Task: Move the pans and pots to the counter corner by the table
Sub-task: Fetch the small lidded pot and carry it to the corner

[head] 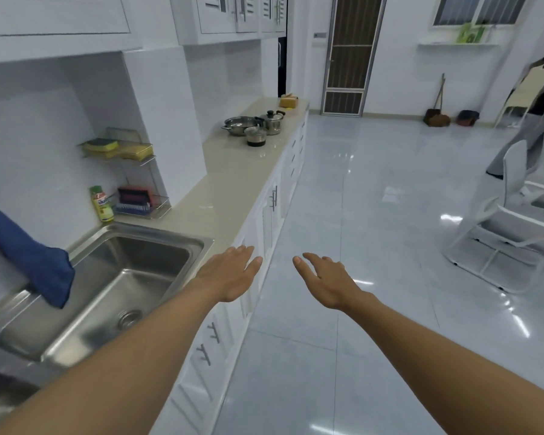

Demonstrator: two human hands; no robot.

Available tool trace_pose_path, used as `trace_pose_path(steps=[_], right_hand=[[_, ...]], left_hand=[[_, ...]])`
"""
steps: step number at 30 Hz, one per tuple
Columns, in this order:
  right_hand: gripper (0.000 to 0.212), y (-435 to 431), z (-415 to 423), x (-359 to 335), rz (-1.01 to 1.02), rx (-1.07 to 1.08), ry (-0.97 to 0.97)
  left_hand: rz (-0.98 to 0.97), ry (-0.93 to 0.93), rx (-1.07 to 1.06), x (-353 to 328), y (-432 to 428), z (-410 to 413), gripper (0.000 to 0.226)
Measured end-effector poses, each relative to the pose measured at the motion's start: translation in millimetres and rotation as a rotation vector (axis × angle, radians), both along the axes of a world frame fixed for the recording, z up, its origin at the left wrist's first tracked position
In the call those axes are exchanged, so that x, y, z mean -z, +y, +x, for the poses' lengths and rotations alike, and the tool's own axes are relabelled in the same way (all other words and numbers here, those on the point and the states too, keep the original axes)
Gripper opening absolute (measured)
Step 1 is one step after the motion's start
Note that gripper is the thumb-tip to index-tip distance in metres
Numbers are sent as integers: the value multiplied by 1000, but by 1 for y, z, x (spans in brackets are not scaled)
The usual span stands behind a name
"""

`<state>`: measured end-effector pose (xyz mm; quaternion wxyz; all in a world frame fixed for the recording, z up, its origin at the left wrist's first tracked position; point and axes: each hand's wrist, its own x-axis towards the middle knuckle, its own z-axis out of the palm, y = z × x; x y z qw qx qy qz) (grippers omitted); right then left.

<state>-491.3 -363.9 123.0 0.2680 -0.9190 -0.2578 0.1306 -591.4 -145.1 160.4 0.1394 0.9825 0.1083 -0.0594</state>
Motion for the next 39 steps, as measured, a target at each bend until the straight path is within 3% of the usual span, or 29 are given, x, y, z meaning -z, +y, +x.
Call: trace_pose_path(steps=[12,22,30,39], right_hand=[[92,49,212,-1,-9,20,-31],[85,93,376,-8,-3,59,-11],[111,129,532,8,24,5,-39],[113,167,697,6,38,-79,-24]], left_hand=[[27,-26,50,-4,57,220,61],[5,-31,64,-5,107,396,63],[-22,-82,12,0,131,536,57],[-39,-42,-97,2,158,683,65]])
